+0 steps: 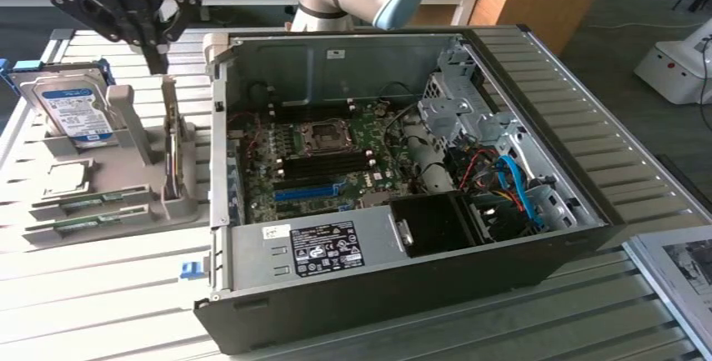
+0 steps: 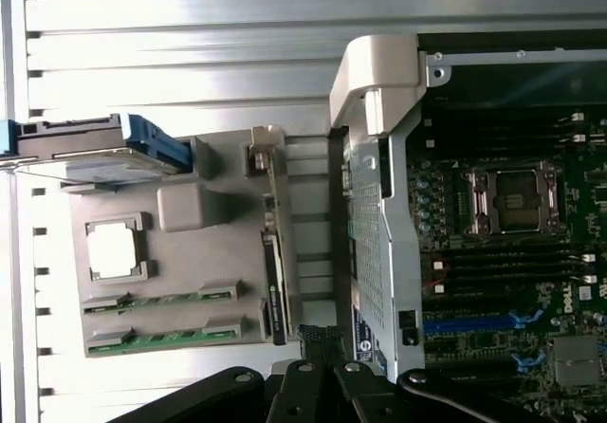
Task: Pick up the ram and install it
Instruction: 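Reach for the ram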
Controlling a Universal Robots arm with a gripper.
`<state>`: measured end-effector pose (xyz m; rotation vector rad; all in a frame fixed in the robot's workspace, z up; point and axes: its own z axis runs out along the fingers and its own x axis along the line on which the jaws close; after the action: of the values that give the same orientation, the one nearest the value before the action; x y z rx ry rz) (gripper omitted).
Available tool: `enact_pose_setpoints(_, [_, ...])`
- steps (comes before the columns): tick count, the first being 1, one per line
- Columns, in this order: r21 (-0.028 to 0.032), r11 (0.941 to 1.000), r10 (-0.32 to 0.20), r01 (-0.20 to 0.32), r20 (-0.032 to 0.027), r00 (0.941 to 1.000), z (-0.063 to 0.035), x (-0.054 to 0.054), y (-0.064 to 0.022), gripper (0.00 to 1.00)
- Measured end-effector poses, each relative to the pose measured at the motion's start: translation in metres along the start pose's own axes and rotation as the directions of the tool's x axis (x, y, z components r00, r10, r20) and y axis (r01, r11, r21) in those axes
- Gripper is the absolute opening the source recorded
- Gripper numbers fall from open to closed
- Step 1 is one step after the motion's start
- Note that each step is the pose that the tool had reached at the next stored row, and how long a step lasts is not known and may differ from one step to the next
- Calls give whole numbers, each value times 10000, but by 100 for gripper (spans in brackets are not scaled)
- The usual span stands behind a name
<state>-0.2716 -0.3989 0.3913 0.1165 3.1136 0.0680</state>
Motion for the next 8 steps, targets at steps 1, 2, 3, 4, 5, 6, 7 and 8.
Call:
enact_pose_setpoints(1, [0, 10000, 0, 0, -1, 10000, 0, 25, -2, 10])
enact_pose_setpoints(2, [0, 10000, 1, -1, 0, 10000, 0, 48, -4, 10])
enact_pose_setpoints(3, [1, 10000, 1, -1, -1, 10000, -1, 73, -5, 10])
enact_pose_setpoints(4, [0, 10000, 1, -1, -1, 10000, -1, 97, -7, 10])
enact_pose_setpoints(5, [0, 10000, 2, -2, 0, 10000, -1, 119, -9, 10])
enact_pose_setpoints(6, [1, 10000, 0, 0, -1, 10000, -2, 140, -11, 10])
enact_pose_setpoints(7, [0, 10000, 1, -1, 0, 10000, -2, 161, -12, 10])
enact_pose_setpoints(8, [0, 10000, 0, 0, 0, 10000, -2, 183, -14, 10])
